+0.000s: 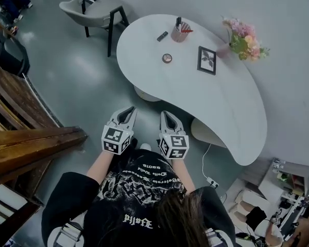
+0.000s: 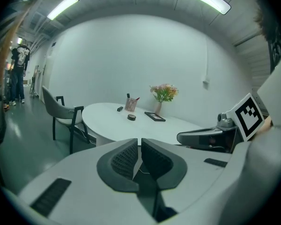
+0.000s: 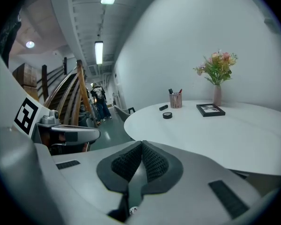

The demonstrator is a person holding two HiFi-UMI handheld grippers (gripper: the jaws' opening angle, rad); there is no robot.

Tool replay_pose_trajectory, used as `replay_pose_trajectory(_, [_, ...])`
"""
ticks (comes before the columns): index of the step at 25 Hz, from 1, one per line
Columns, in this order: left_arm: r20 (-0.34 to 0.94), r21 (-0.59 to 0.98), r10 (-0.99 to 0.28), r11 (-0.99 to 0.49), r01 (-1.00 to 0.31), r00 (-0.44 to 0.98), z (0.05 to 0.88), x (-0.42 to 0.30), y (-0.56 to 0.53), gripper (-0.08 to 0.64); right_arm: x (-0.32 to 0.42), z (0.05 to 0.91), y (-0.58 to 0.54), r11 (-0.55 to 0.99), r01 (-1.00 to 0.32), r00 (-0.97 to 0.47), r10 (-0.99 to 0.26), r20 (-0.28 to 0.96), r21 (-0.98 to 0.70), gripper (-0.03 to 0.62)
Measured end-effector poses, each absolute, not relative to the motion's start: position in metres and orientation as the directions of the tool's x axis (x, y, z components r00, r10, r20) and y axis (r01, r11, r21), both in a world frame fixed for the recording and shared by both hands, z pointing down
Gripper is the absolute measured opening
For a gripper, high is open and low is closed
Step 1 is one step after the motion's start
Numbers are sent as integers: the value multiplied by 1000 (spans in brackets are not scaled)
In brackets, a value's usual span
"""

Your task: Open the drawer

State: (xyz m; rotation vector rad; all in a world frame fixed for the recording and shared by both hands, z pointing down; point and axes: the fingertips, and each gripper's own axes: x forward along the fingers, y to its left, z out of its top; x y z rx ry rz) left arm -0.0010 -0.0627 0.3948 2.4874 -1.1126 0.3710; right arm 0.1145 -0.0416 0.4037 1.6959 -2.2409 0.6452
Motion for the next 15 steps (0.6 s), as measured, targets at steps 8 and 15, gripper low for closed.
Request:
replay_pose_trajectory(8, [401, 243, -588, -672, -700, 703, 400, -7, -90, 29, 99, 405, -78, 164, -968, -235, -861, 451, -190, 26])
replay_pose_trajectory(15, [426, 275, -596, -631, -725, 680, 413, 1, -93, 29, 97, 413, -85, 190, -961, -267, -830, 489, -201, 26])
